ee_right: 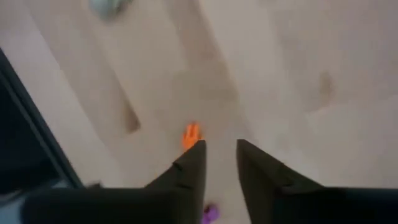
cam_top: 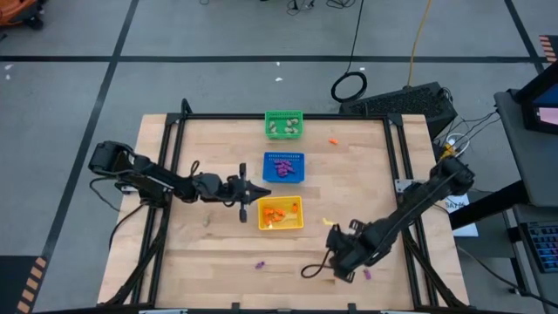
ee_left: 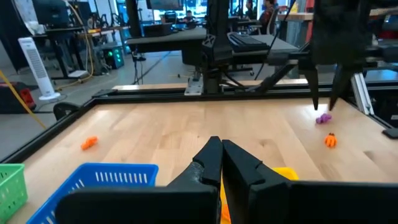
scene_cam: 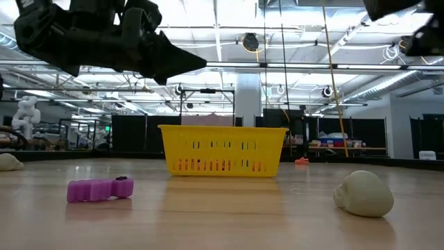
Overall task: Sort Halloween decoration
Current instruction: Put the orange skeleton toy into the yellow bin
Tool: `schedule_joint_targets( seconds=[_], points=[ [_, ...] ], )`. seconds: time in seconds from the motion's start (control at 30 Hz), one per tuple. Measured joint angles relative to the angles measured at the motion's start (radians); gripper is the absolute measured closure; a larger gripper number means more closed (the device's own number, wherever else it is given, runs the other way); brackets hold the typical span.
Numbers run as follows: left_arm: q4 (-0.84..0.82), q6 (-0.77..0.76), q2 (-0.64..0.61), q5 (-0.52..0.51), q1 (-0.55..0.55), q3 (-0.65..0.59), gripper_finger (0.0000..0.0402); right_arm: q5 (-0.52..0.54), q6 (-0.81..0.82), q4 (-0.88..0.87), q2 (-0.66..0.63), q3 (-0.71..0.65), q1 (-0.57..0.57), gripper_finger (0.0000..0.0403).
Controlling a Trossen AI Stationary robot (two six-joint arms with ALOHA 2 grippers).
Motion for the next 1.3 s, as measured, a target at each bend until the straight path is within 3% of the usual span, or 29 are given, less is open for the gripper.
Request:
schedule_joint_targets(
  seconds=[0.23,0.4,0.73,1.03,1.3],
  points=[
    [-0.002,0.0,0.0,0.0,-0.014,-0.004,0.0391,-0.126,0.042,0.066,0.103,0.013,0.029,0.023],
    [-0.011,0.0,0.0,0.0,-0.022,-0.004,0.0391,-0.141,0.02,0.085,0.168,0.013,0.042,0.0216],
    [-0.042,0.0,0.0,0.0,-0.044,-0.004,0.0391,-0.14,-0.081,0.109,0.273,0.016,0.039,0.0284],
    [0.008,-0.021,0.0,-0.008,-0.03,-0.049,0.0391,-0.139,-0.206,0.119,0.236,0.009,0.005,0.039],
    [0.203,-0.078,0.0,-0.052,-0.029,-0.19,0.0391,-0.025,-0.308,0.144,0.1,0.011,-0.083,0.0388]
  ],
)
